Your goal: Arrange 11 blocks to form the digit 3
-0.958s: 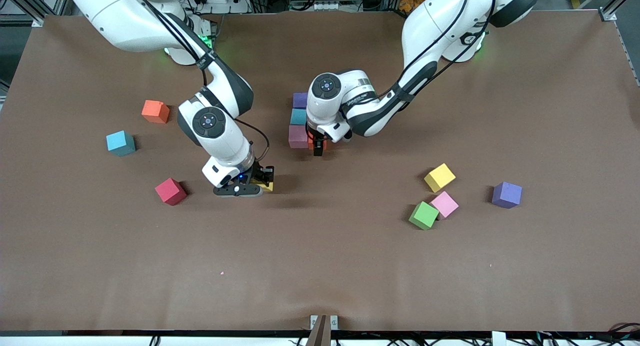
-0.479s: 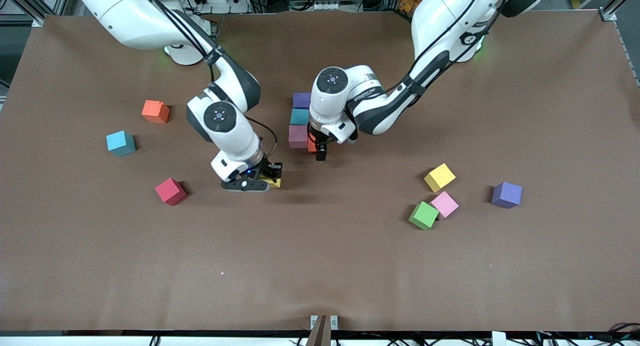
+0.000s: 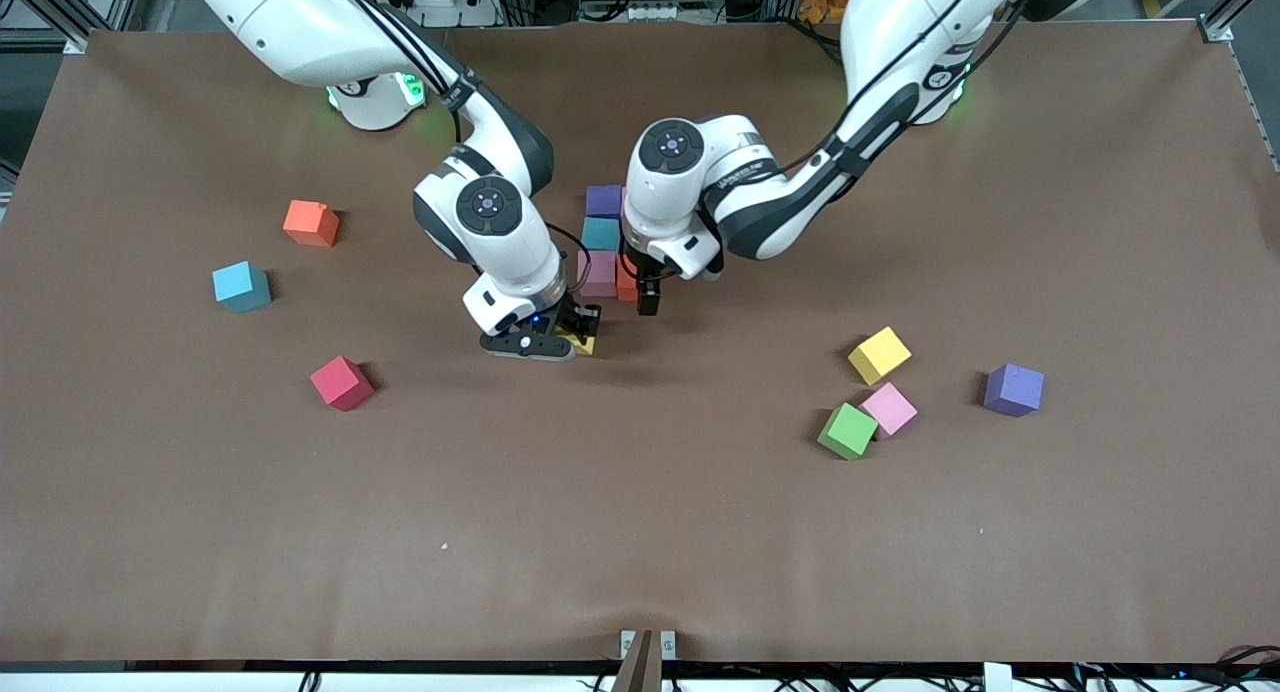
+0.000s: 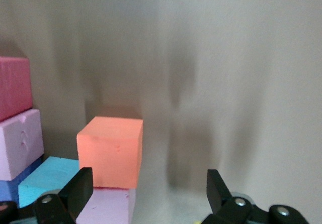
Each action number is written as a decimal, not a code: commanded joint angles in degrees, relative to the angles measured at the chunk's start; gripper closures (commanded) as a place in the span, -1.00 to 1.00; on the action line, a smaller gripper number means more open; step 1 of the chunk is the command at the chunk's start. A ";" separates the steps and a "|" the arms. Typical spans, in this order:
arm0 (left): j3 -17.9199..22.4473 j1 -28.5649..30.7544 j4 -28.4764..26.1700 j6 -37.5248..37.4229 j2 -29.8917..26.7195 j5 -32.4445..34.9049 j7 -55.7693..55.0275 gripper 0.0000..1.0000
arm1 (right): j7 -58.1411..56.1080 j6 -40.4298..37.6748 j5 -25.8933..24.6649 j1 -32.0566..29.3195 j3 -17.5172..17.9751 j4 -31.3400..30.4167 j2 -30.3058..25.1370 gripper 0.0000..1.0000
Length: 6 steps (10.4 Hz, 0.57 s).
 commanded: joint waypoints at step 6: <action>-4.66 17.52 0.94 -14.58 -3.01 3.38 42.23 -1.00 | 7.81 1.33 -11.53 3.83 -1.14 -0.34 5.73 0.46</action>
